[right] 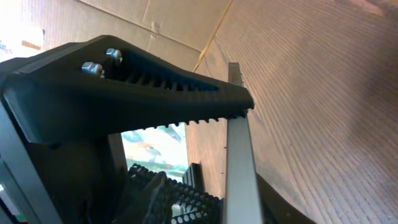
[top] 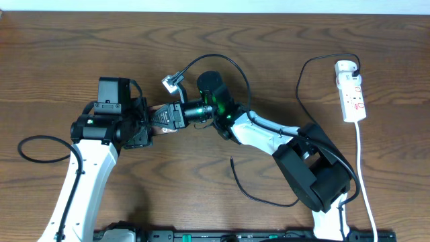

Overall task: Plug charger to phone and switch on socket
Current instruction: 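Close the right gripper on the phone's side edge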

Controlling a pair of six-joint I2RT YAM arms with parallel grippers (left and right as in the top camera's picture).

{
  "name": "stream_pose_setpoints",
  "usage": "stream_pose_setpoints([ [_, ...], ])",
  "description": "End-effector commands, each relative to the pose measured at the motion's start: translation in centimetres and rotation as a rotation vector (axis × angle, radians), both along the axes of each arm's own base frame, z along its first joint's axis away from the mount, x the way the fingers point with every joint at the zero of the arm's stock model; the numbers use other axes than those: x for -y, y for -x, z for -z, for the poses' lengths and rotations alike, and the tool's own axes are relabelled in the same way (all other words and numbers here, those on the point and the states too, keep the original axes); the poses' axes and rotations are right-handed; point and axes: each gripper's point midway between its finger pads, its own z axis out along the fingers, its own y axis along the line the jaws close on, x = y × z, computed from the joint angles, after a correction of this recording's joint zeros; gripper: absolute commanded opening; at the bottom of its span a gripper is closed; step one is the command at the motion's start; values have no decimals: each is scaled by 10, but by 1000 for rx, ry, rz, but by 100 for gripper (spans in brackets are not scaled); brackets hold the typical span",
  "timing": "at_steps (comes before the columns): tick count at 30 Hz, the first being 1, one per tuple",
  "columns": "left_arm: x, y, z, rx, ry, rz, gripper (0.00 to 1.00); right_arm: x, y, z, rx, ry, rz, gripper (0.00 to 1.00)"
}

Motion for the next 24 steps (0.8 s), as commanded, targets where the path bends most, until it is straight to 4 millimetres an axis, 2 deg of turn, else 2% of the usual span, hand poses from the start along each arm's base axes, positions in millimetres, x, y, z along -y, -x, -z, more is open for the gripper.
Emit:
stream_pose_setpoints([
  [1,0,-7,-11,32,-3,-5,7,-5,7,-11,24,-26,-35,28],
  [5,0,-7,-12,32,-3,-5,7,-5,7,-11,24,-26,-35,27],
  [24,0,-7,-11,32,-7,2,7,-5,7,-11,24,-25,-34,8],
])
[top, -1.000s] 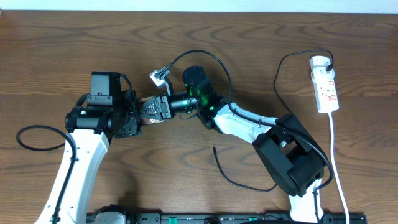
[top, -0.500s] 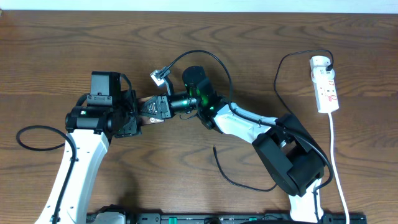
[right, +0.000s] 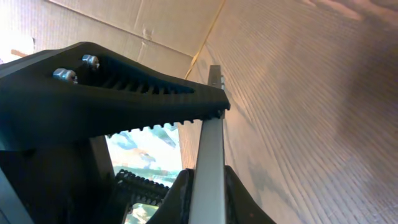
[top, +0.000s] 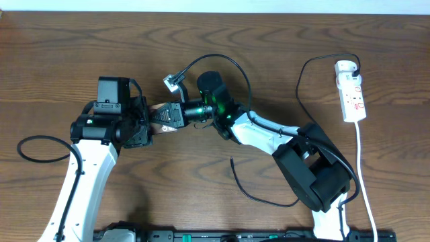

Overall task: Plug charger to phone and switch on socket
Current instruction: 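Close the right gripper on the phone's side edge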

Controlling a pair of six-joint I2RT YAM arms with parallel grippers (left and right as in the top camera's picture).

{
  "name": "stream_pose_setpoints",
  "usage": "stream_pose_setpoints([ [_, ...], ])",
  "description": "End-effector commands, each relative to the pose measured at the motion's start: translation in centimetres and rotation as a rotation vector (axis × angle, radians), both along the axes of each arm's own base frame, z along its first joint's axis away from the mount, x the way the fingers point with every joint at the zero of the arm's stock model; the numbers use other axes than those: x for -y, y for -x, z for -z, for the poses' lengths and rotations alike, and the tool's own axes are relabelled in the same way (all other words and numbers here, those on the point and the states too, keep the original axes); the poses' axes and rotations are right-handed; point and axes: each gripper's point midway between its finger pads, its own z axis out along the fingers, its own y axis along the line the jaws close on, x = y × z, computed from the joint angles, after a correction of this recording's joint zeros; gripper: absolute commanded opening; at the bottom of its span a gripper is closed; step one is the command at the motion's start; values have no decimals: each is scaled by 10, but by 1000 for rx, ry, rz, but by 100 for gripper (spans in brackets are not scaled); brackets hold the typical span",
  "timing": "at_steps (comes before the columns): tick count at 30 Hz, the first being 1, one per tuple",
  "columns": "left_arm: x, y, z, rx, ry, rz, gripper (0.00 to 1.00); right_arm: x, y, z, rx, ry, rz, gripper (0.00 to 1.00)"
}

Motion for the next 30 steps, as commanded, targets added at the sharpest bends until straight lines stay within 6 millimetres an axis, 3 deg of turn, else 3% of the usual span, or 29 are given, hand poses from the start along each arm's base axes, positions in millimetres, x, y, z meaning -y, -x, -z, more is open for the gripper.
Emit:
stream_pose_setpoints([
  [1,0,-5,-9,25,-5,2,7,-5,13,-15,27,-41,-72,7],
  [6,0,-5,-9,25,-5,2,7,-4,13,-15,27,-41,-71,1],
  [14,0,-5,-9,26,-9,9,8,-4,13,-15,26,-41,-72,1],
  [15,0,-5,-9,26,-9,10,14,-4,13,-15,26,-41,-72,1],
  [17,0,-5,-9,27,-12,16,35,-4,13,-15,26,-41,-72,1],
  [18,0,-5,-9,26,-12,16,50,-4,13,-15,26,-41,-72,1],
  [21,0,-5,-9,27,-12,16,77,-4,13,-15,26,-41,-72,1],
  [23,0,-5,-9,27,-12,16,84,-4,13,-15,26,-41,-72,1],
  [30,0,-5,-9,29,-20,31,85,-3,12,-15,26,-41,-69,1],
])
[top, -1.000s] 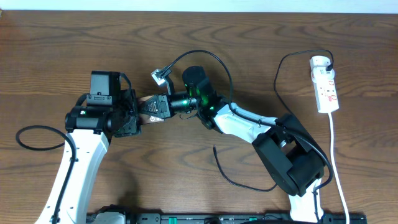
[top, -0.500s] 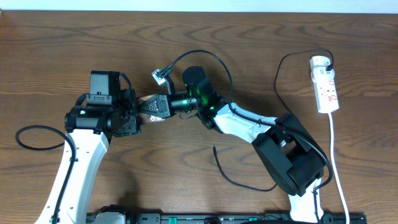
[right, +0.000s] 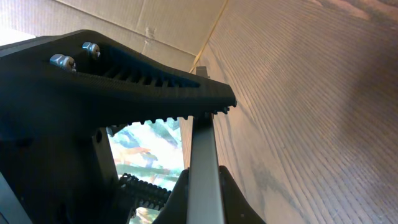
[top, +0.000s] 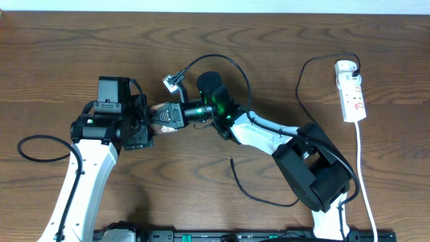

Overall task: Plug charger to phone and switch on socket
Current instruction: 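Close the right gripper on the phone's side edge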

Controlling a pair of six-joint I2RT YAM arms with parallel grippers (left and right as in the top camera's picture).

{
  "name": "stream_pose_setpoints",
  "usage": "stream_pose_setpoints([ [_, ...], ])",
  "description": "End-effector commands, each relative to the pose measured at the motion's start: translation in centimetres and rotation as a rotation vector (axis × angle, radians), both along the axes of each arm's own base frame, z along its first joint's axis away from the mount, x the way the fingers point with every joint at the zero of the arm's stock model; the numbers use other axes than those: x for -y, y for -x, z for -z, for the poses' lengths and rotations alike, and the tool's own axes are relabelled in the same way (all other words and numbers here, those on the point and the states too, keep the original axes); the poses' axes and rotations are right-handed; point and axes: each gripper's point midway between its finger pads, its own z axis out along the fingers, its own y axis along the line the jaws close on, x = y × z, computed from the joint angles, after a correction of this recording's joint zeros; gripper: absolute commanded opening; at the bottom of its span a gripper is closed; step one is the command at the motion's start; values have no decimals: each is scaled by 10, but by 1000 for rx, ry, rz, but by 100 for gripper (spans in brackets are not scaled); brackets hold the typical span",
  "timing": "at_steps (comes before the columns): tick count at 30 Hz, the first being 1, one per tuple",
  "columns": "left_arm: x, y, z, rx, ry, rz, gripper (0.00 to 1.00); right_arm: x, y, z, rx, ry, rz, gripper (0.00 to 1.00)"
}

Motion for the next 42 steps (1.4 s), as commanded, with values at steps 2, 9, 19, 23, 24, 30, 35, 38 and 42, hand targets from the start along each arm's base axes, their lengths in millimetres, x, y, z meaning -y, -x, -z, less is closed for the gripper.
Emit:
stream_pose_setpoints([
  [2,0,-5,-8,26,-19,28,86,-2,8,-14,24,-35,-53,1],
  [9,0,-6,-9,38,-37,65,86,0,5,-14,24,-36,-49,1],
  [19,18,-20,-21,123,20,166,86,8,-7,-14,24,-35,-23,1],
  [23,20,-21,-22,131,25,179,86,10,-10,-14,24,-35,-16,1],
  [24,20,-21,-22,131,25,181,86,10,-10,-14,24,-35,-16,1],
  [30,20,-20,-22,131,23,185,86,12,-13,-14,26,-35,-7,1],
  [35,24,-19,-22,131,41,207,86,16,-20,-14,26,-35,8,1],
  [38,25,-19,-23,132,41,216,86,20,-24,-14,26,-34,19,1],
  [42,27,-18,-23,135,50,229,86,27,-33,-14,26,-34,40,1],
])
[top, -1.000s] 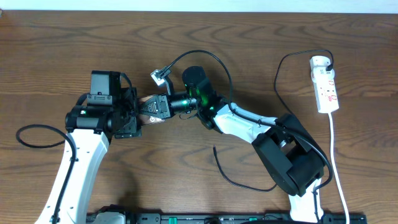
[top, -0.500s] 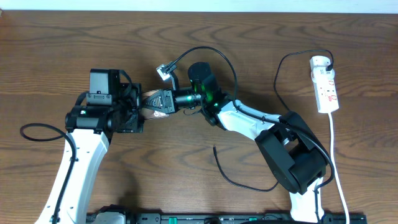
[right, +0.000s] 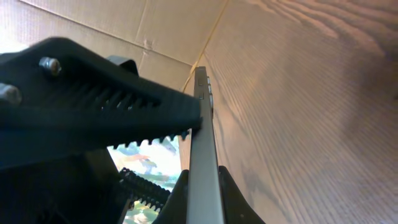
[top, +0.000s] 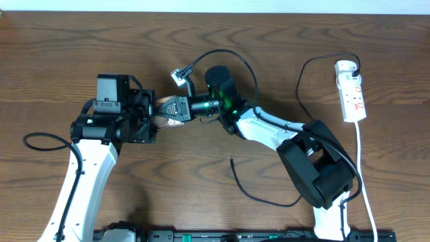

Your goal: Plug charger to phone and switch on socket

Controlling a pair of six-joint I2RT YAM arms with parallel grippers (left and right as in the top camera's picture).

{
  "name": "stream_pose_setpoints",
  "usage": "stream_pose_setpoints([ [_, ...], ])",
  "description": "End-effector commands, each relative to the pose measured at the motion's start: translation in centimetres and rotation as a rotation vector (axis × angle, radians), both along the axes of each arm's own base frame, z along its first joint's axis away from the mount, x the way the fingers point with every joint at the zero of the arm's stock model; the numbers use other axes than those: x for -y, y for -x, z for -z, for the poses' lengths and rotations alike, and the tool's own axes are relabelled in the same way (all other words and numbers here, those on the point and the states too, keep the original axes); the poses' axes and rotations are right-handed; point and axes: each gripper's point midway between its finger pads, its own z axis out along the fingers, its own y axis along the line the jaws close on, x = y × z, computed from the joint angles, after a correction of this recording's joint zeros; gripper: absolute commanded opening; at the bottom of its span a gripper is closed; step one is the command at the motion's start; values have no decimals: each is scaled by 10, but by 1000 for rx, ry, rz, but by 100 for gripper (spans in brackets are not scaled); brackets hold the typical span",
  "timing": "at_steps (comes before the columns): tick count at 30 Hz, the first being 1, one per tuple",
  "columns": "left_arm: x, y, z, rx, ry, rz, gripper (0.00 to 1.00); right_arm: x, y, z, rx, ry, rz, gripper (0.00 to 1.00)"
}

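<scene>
The phone [top: 163,111] is held above the table between the two arms. In the right wrist view it shows edge-on as a grey bar [right: 202,143] with side buttons near its top. My right gripper [top: 177,107] is shut on it, one black pad on each face [right: 202,186]. My left gripper [top: 152,121] grips the phone's other end, and one of its toothed fingers [right: 124,118] lies against the phone's edge. The charger plug [top: 178,75] lies loose on the table just behind the phone, on a black cable [top: 228,56]. The white socket strip [top: 353,94] lies at the far right.
A white adapter [top: 347,66] sits in the strip's far end. Its black cable loops left across the table [top: 300,87] and passes under my right arm. A further stretch of cable [top: 245,188] lies near the front. A cardboard wall [right: 124,31] stands behind the table.
My right wrist has moved a little right and toward the back, and the phone with it. The charger plug has shifted slightly up-right. The toothed finger now covers less of the phone's edge.
At every earlier moment both grippers held the phone between them at mid-table, with the plug lying loose just behind. The phone's edge shifted and tilted slightly in the right wrist view. By now the phone and both grippers sit a little farther back.
</scene>
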Motion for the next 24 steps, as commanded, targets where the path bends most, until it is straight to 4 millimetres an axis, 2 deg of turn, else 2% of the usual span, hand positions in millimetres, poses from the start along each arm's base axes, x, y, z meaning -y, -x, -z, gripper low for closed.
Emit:
stream_pose_setpoints([
  [1,5,-4,-11,33,8,34,86,9,-12,-13,29,-26,7,1],
  [14,6,-5,-13,46,6,51,86,34,-41,-10,34,-18,75,1],
  [24,30,-18,-45,228,58,231,86,63,-66,-2,-3,9,141,1],
])
